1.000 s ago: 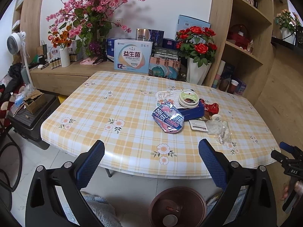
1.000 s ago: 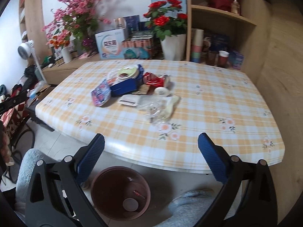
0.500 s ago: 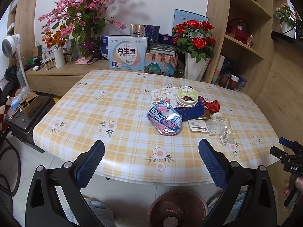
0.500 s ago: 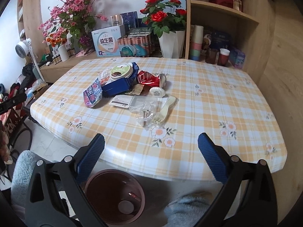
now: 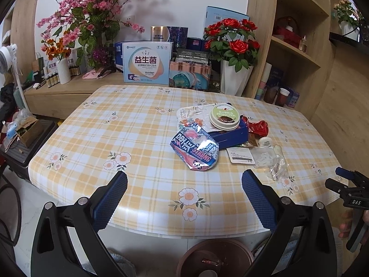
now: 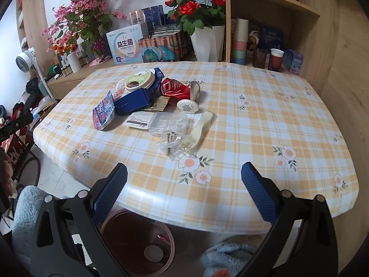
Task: Collect trash
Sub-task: 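Grasp the clear plastic bag of screws with the right tool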
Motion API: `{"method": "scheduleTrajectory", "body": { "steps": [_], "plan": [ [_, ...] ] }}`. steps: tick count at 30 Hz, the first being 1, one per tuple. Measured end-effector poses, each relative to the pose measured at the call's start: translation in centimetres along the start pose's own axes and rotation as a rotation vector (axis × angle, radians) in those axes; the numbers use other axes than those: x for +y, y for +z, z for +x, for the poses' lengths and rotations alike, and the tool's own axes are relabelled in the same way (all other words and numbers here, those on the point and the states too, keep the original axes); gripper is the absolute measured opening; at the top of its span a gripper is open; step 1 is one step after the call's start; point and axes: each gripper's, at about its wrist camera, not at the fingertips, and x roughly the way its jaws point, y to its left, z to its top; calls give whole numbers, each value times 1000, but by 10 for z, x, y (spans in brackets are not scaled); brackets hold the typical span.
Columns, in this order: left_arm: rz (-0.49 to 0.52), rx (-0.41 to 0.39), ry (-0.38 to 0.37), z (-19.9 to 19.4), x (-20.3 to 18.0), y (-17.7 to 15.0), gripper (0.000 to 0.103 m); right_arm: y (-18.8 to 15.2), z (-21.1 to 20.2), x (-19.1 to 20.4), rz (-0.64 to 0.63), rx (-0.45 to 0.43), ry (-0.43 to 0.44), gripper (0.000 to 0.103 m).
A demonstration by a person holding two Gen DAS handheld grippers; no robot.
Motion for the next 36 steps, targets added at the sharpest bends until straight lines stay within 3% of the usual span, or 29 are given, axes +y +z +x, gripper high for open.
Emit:
{"method": "scheduleTrajectory", "body": {
  "steps": [5, 8, 11, 16, 18, 21, 29, 34, 36],
  "plan": [
    [19, 11, 7, 17, -1, -1, 97, -1, 19, -4, 1, -4, 7, 97],
    [19, 20, 7, 27, 1, -1, 97, 0, 38, -12, 45, 41, 45, 97],
    [19, 28, 5, 36, 1, -1, 97, 3, 59, -9, 22, 87, -37, 97],
    [11, 45, -3, 53, 1, 0, 97, 9, 81, -2, 9, 75, -19, 95],
    [8, 53, -7, 59, 1, -1, 97, 13, 92, 3, -4, 80, 3, 77],
    [0, 72, -19, 71, 1, -3, 97, 19, 109, 9, -15, 87, 10, 70],
    [-21, 100, -32, 88, 3, -8, 97, 28, 146, 25, -31, 141, 26, 64],
    [-20, 112, -38, 94, 3, -10, 97, 29, 154, 26, -24, 154, 25, 45],
    [-20, 115, -41, 96, 2, -10, 97, 29, 150, 24, -15, 156, 52, 30]
  ]
}}
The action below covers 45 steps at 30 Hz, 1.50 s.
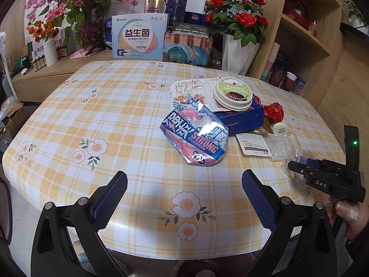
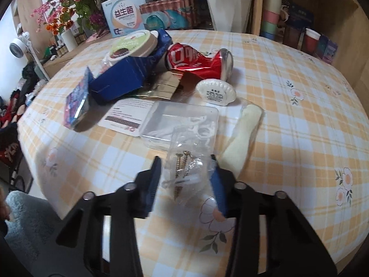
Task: Collect trash
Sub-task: 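Grasp the clear plastic bag of screws with the right tool, then grasp the translucent plastic glove with the left tool while the right tool holds the bag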
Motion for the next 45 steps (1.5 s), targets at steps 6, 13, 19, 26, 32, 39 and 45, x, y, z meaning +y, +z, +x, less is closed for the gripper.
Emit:
{"method": "scheduleTrajectory", "body": {
  "steps": [6, 13, 19, 26, 32, 39, 45],
  "plan": [
    [-22, 0, -14, 4, -2, 7, 97, -1, -25, 0, 16, -55, 60, 27],
    [16, 9, -71, 16, -27, 20, 97, 5, -47, -12, 32, -104, 47, 26],
    [66, 46, -149, 35, -65, 20, 97, -1, -57, -39, 78, -115, 12, 26],
    [147, 97, -263, 61, -112, 22, 87, -17, -61, -75, 149, -112, -13, 26],
    [200, 130, -329, 84, -149, 32, 84, -26, -66, -93, 188, -117, -21, 26],
    [223, 207, -457, 105, -201, 43, 49, -33, -81, -117, 234, -148, -49, 26],
    [312, 234, -411, 133, -257, 35, 39, -50, -102, -157, 307, -169, -87, 26]
  ]
}}
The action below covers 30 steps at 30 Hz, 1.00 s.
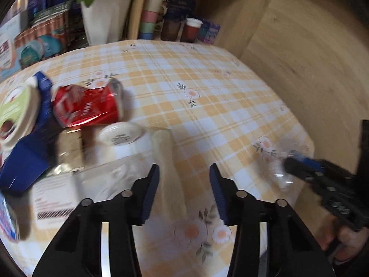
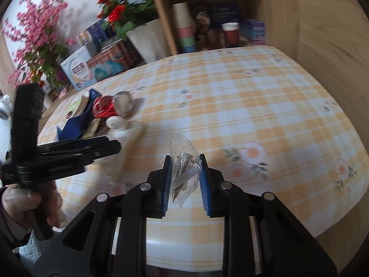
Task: Collect trash
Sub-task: 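Grasp the translucent plastic glove with the left tool while the right tool holds the bag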
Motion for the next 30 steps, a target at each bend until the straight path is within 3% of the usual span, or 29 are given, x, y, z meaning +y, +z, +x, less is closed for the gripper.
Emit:
{"method": "scheduleTrajectory", "body": {
  "steps": [3, 8, 9, 10, 17, 30],
  "plan": [
    [13, 39, 89, 22, -5, 6, 36, -1, -10, -15, 21, -13, -13, 26],
    [54, 79, 174, 45, -8, 11, 33, -2, -20, -32, 54, -35, -16, 26],
    [66, 81, 188, 47, -10, 12, 20, -3, -21, -32, 58, -36, -15, 26],
    [77, 79, 206, 48, -11, 13, 15, -3, -22, -32, 61, -38, -12, 26],
    [0, 17, 91, 4, -6, 12, 15, 0, -36, -19, 41, -60, 3, 26],
    [-79, -152, 37, -110, 6, -9, 14, 4, -57, 44, -37, -79, 71, 26]
  ]
}}
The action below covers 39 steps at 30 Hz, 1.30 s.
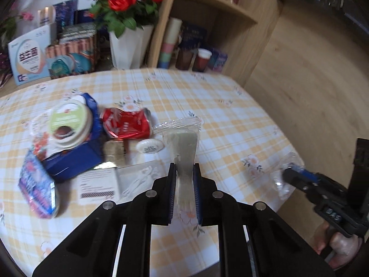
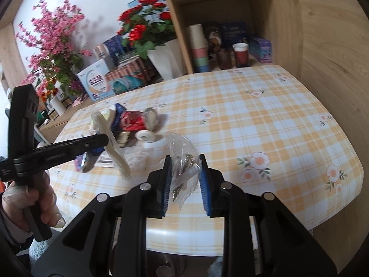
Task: Collect trash
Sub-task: 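Grasp the translucent plastic glove with the left tool while the right tool holds the bag, then drop the glove into the brown bin with the left tool while the right tool holds the bag, then lower the bag over the brown bin and open the right tool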
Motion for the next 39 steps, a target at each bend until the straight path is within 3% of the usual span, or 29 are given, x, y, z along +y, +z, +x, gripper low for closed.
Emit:
{"method": "scheduleTrajectory", "body": {
  "steps": [7, 13, 18, 23, 24, 27, 30, 33, 36, 39],
  "plan": [
    [-12, -56, 8, -71, 17, -22, 14, 1, -11, 46, -56, -10, 62, 26],
    [-28, -59, 12, -129, 31, -63, 14, -2, -31, 86, -108, -27, 112, 26],
    [-54, -19, 16, -154, 37, -112, 14, -13, -48, 111, -138, -33, 136, 26],
    [-92, 48, -5, -153, 43, -151, 15, -29, -57, 128, -168, -16, 150, 26],
    [-94, 56, -6, -153, 42, -154, 19, -32, -59, 130, -169, -12, 152, 26],
    [-101, 41, -27, -161, 40, -159, 57, -40, -66, 138, -187, -5, 160, 26],
    [-97, -16, 10, -178, 40, -154, 66, -46, -71, 143, -205, 11, 165, 26],
    [-86, -117, 164, -202, 43, -148, 93, -53, -71, 147, -219, 34, 172, 26],
    [-90, -175, 255, -218, 48, -146, 95, -59, -69, 151, -227, 57, 182, 26],
    [-122, -209, 295, -232, 59, -147, 97, -68, -65, 158, -250, 87, 191, 26]
  ]
}}
